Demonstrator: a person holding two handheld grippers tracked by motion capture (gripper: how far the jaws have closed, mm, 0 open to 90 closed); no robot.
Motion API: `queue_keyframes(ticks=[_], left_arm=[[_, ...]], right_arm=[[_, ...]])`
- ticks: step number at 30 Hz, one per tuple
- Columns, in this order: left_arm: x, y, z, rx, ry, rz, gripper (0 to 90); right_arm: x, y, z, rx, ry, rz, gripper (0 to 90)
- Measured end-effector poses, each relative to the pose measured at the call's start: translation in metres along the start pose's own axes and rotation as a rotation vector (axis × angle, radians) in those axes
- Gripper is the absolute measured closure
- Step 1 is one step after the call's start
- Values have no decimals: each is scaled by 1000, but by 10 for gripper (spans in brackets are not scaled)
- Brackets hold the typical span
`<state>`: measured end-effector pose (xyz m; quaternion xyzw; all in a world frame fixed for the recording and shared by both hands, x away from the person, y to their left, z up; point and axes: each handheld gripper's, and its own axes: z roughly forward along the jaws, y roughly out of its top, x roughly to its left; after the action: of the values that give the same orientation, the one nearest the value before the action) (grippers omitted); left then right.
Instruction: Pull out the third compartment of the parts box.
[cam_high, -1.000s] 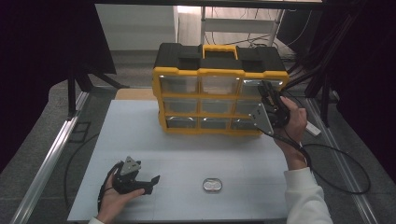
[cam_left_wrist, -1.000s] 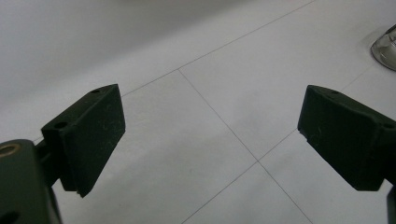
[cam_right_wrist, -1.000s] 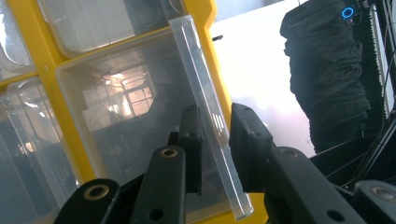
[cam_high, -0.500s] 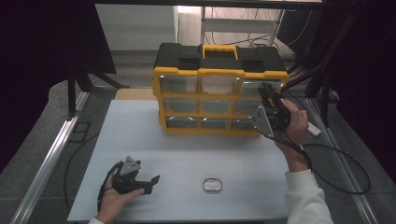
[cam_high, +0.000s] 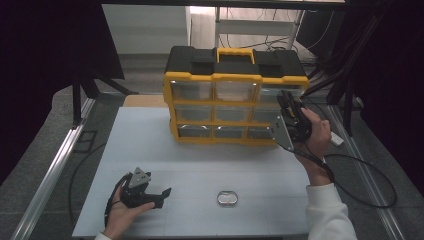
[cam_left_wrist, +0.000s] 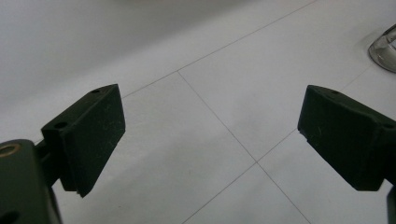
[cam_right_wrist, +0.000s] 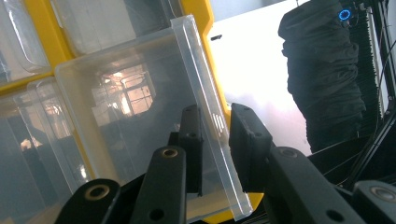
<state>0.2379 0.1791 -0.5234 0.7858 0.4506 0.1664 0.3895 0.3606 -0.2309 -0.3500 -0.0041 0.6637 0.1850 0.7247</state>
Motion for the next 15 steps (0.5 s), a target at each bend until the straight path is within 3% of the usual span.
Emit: queue_keyframes(ticks=[15], left_arm=[[0,0,0,-2,-3,3,81]], right_arm=[[0,2,-7,-2,-8,-4,754]])
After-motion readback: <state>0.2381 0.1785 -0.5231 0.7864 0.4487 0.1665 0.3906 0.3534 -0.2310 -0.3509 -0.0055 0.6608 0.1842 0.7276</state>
